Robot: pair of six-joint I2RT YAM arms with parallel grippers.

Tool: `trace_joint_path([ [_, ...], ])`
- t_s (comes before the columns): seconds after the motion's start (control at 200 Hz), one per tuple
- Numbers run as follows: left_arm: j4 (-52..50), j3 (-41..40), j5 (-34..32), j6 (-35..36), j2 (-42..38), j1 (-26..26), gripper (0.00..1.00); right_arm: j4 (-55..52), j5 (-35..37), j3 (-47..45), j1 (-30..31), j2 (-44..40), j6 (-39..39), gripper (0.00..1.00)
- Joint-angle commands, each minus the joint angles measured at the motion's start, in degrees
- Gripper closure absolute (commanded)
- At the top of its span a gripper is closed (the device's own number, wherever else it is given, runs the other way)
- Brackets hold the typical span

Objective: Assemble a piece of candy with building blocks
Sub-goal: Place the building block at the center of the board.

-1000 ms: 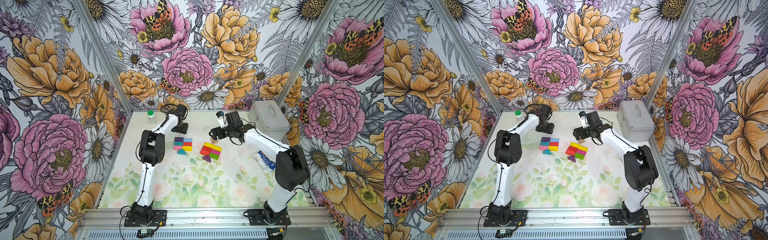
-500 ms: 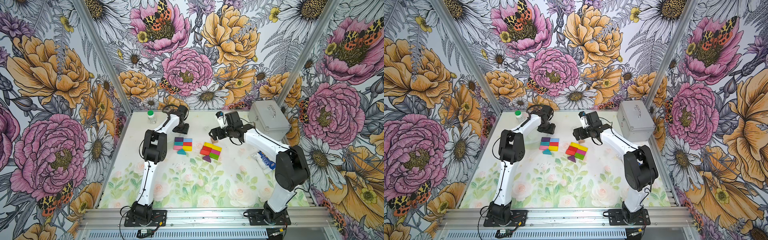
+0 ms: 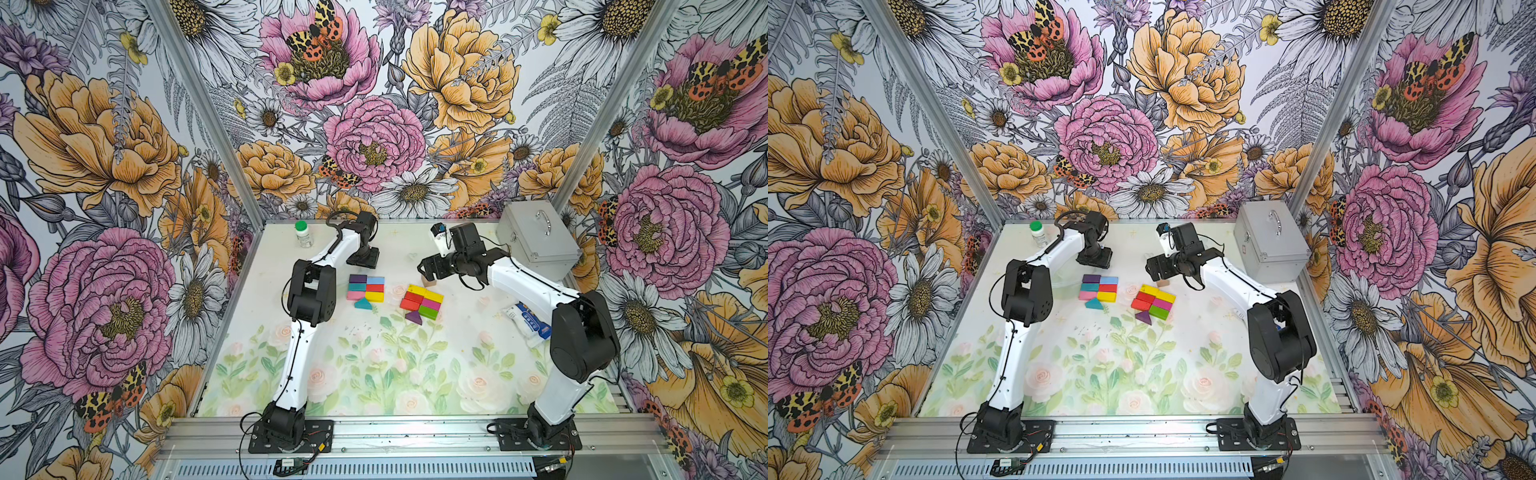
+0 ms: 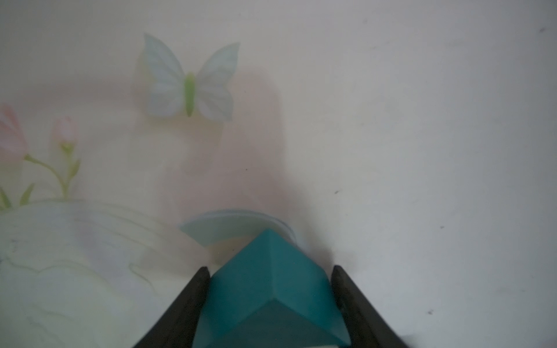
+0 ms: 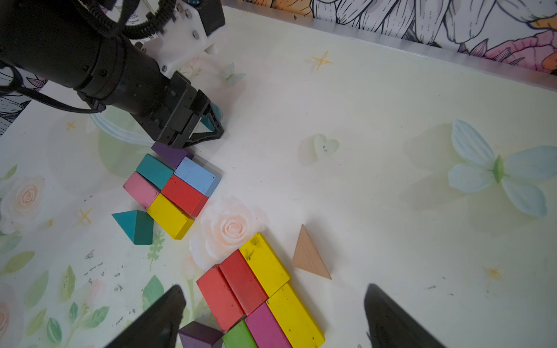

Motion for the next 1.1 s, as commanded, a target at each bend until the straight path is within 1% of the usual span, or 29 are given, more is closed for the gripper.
trace_joint_path([
  [0.0, -0.5, 1.8, 0.7, -0.7, 1.7, 0.1, 0.34, 1.1, -0.1, 0.2, 0.5, -0.5, -0.7, 0.06],
  [0.025, -0.5, 2.0, 0.7, -0.8, 1.8, 0.1, 0.34, 1.1, -0.2, 0.3, 0.5, -0.5, -0.7, 0.06],
  [0.04, -0.5, 2.0, 0.8, -0.9, 1.8, 0.1, 0.30, 1.1, -0.2, 0.2, 0.5, -0.5, -0.7, 0.06],
  [0.08, -0.4, 2.1, 0.9, -1.0, 1.7, 0.1, 0.28, 1.1, -0.4, 0.2, 0.5, -0.7, -0.7, 0.06],
  [0.14, -0.4, 2.1, 1.0, -1.1, 1.4, 0.1, 0.20, 1.1, -0.4, 0.1, 0.5, -0.8, -0.9, 0.06],
  [0.195, -0.5, 2.1, 1.3, -1.2, 1.3, 0.1, 0.18, 1.1, -0.3, 0.1, 0.5, -0.9, -0.9, 0.06],
  [0.35, -0.4, 1.3, 1.4, -2.1, -1.0, -0.1, 0.19, 1.1, -0.4, 0.1, 0.4, -1.0, -1.0, 0.06],
  [0.5, -0.4, 0.6, -2.7, -2.2, -1.9, -0.4, 0.19, 1.1, -0.9, 0.0, 0.4, -1.2, -1.0, 0.06],
  [0.706, -0.4, -0.9, -4.6, -4.5, -3.0, 1.4, 0.19, 1.1, -1.1, -0.3, 0.4, -1.8, -0.9, 0.06],
  [1.096, -0.3, -3.5, -3.6, -4.8, -7.0, 2.0, 0.20, 1.1, -1.7, -0.2, 0.4, -1.5, -0.6, 0.06],
])
